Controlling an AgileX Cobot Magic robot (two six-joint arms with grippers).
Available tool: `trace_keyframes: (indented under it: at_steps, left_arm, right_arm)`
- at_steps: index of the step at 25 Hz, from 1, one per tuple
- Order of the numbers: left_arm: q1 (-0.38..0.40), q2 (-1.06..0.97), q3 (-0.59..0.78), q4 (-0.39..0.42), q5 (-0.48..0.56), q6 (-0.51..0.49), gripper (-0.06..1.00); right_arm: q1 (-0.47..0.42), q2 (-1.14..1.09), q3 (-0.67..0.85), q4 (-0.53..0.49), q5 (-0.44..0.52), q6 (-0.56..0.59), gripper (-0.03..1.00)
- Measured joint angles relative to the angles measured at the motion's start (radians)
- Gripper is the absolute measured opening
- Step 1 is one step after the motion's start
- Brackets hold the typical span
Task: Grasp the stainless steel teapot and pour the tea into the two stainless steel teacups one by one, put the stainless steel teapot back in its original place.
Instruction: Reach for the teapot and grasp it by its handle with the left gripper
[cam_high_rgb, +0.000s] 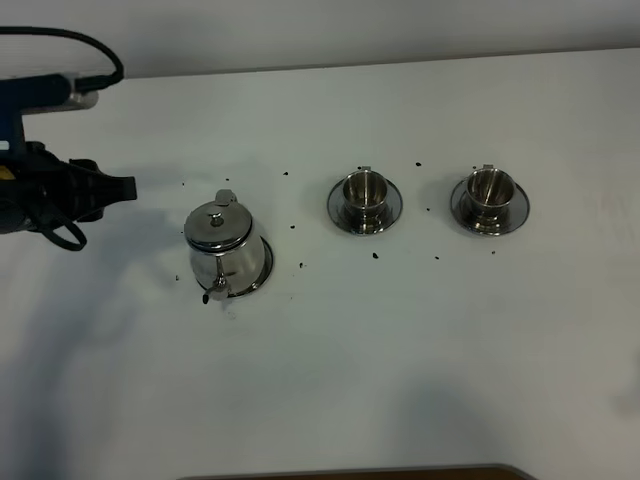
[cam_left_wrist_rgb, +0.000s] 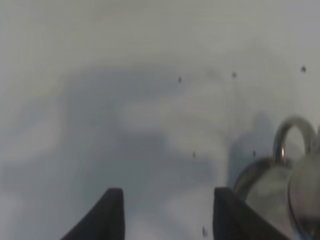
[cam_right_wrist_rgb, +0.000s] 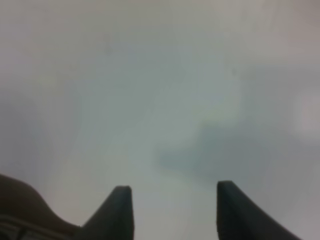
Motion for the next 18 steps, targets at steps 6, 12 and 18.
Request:
trace_keyframes:
  at_steps: [6,12,18]
  left_arm:
    - [-0.077,0.061,-0.084,0.0,0.002,0.042,0.47]
    - [-0.101,0.087,-0.128,0.0,-0.001,0.046,0.47]
    - [-0.101,0.088,-0.13,0.0,0.001,0.07,0.47]
  right_arm:
    - [0.0,-0.171,0.116,0.015,-0.058,0.0,0.39]
    - [0.0,-0.203,0.141,0.07,-0.123,-0.018,0.39]
    - [0.0,-0.204,0.108,0.11,0.02,-0.023,0.39]
